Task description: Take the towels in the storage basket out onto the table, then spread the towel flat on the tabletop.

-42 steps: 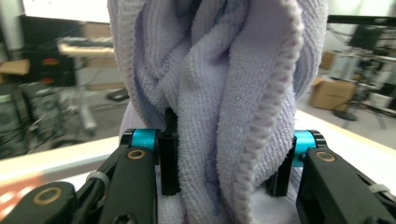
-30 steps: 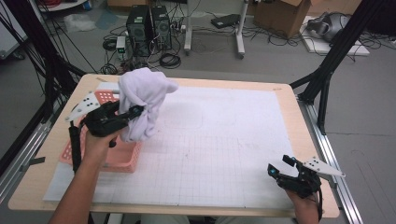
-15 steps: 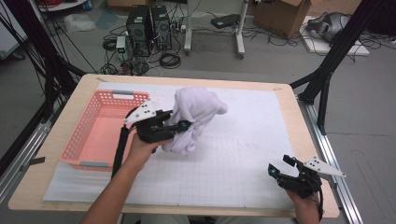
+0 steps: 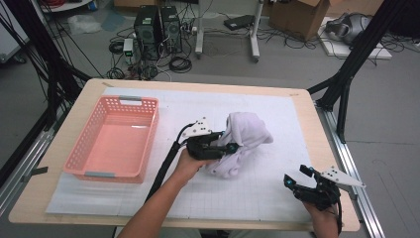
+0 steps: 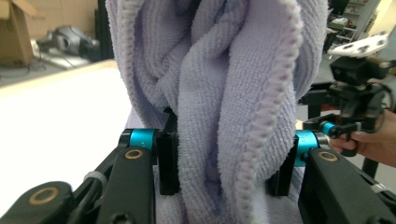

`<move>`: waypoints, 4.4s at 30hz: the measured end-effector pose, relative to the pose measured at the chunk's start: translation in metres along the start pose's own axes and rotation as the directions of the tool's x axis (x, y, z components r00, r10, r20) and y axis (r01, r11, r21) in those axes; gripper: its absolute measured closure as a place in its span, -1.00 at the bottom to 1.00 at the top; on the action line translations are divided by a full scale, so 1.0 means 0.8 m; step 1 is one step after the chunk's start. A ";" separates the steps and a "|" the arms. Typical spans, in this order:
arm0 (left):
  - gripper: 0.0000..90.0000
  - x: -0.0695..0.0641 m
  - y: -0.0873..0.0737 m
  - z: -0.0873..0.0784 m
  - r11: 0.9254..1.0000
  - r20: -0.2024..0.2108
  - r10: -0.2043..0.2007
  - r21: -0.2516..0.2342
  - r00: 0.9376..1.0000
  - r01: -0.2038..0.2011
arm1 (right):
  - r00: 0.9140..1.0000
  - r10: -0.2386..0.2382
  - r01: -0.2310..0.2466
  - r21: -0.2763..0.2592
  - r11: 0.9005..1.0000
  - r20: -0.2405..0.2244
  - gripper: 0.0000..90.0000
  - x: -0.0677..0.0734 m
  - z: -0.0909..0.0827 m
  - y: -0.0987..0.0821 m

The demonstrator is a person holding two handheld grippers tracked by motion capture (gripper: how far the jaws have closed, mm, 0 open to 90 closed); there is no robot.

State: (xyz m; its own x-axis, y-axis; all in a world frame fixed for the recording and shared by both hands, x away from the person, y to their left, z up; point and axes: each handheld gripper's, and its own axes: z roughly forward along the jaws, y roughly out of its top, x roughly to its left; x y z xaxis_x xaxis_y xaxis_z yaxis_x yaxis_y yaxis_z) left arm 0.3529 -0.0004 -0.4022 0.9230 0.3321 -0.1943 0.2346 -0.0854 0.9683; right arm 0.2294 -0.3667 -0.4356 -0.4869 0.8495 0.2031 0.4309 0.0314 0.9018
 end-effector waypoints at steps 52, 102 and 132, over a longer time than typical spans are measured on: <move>-0.52 -0.015 -0.067 -0.137 1.000 -0.411 -0.015 0.006 0.911 0.019 | 0.998 -0.034 0.031 0.058 0.998 0.053 -0.60 0.000 0.009 -0.001; 0.79 -0.020 -0.039 -0.121 0.998 -0.323 -0.005 0.054 0.946 0.023 | 0.985 -0.155 0.167 0.206 0.964 -0.069 -0.01 0.032 0.104 0.030; 0.79 -0.017 -0.043 -0.126 0.999 -0.351 -0.018 0.038 0.936 0.034 | 0.984 -0.108 0.147 0.317 0.937 -0.140 0.87 0.040 0.117 0.063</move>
State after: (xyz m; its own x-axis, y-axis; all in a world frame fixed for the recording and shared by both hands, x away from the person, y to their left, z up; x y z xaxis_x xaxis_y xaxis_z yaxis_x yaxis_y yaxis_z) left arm 0.3016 0.0929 -0.4170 0.7531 0.6419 -0.1445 0.2770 -0.1100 0.9546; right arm 0.3069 -0.2885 -0.4191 -0.6320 0.7590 0.1564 0.5729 0.3217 0.7539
